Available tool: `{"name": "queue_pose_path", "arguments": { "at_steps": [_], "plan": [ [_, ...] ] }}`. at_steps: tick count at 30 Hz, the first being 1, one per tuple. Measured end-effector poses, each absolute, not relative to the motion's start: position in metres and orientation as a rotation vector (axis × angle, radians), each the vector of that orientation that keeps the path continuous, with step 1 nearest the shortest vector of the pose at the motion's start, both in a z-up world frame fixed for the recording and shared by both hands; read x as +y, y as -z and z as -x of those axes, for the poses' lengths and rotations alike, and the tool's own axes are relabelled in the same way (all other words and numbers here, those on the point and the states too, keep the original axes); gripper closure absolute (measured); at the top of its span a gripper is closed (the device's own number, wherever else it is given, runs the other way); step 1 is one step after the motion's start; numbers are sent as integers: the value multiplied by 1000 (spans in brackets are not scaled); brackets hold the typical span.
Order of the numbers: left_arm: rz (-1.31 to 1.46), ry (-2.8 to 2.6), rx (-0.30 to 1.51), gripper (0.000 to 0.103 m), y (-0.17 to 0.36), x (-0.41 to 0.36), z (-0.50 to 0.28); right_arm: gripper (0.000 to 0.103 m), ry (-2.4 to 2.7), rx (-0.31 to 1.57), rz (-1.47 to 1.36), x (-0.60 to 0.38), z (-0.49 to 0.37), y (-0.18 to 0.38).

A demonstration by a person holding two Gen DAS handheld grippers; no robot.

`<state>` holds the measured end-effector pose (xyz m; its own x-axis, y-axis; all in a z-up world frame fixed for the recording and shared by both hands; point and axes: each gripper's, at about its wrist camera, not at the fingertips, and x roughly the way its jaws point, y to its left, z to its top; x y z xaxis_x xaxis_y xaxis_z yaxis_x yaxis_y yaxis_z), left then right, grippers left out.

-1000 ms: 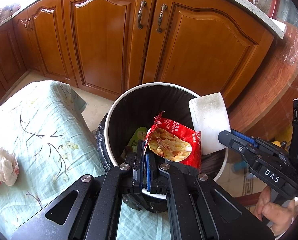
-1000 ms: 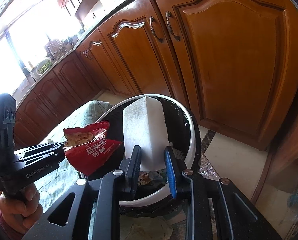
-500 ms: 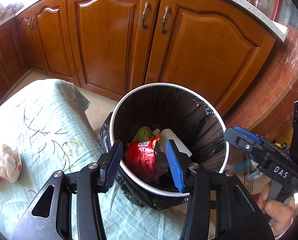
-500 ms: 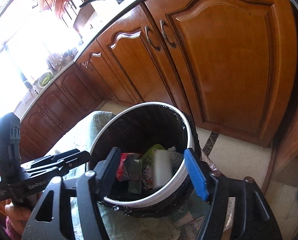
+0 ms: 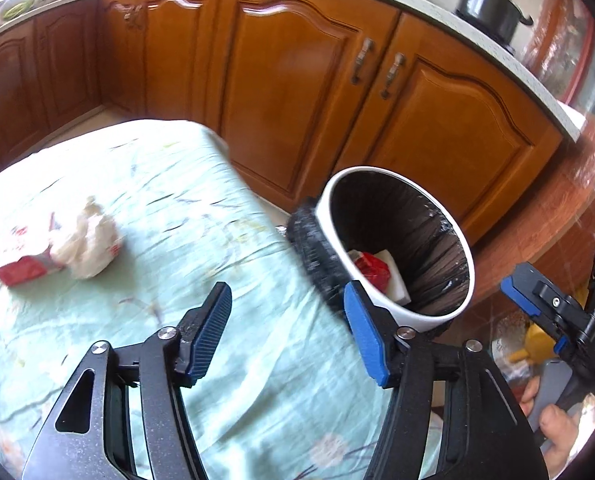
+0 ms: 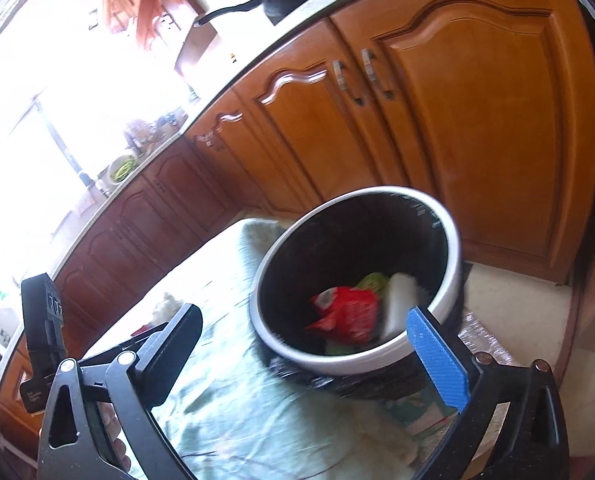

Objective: Collect trash
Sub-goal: 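Move both open tools from the bin back over the table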

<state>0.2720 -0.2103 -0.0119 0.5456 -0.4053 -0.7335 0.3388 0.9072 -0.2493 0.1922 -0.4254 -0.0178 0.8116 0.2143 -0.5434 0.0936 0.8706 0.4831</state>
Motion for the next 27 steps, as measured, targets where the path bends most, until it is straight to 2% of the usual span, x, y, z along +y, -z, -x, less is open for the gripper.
{"name": "queue_pose_path", "arguments": {
  "at_steps": [4,15,27],
  "plan": [
    [130,380,870,35,11,-171,-259,0,-120,645,-506,-394,-194,19],
    [195,267,865,35,23,-83,-240,0,-248,695,-431,-315,-203,24],
    [130,216,869,35,31,-34,-245,0,-313,740,-398,-272,-224,29]
  ]
}}
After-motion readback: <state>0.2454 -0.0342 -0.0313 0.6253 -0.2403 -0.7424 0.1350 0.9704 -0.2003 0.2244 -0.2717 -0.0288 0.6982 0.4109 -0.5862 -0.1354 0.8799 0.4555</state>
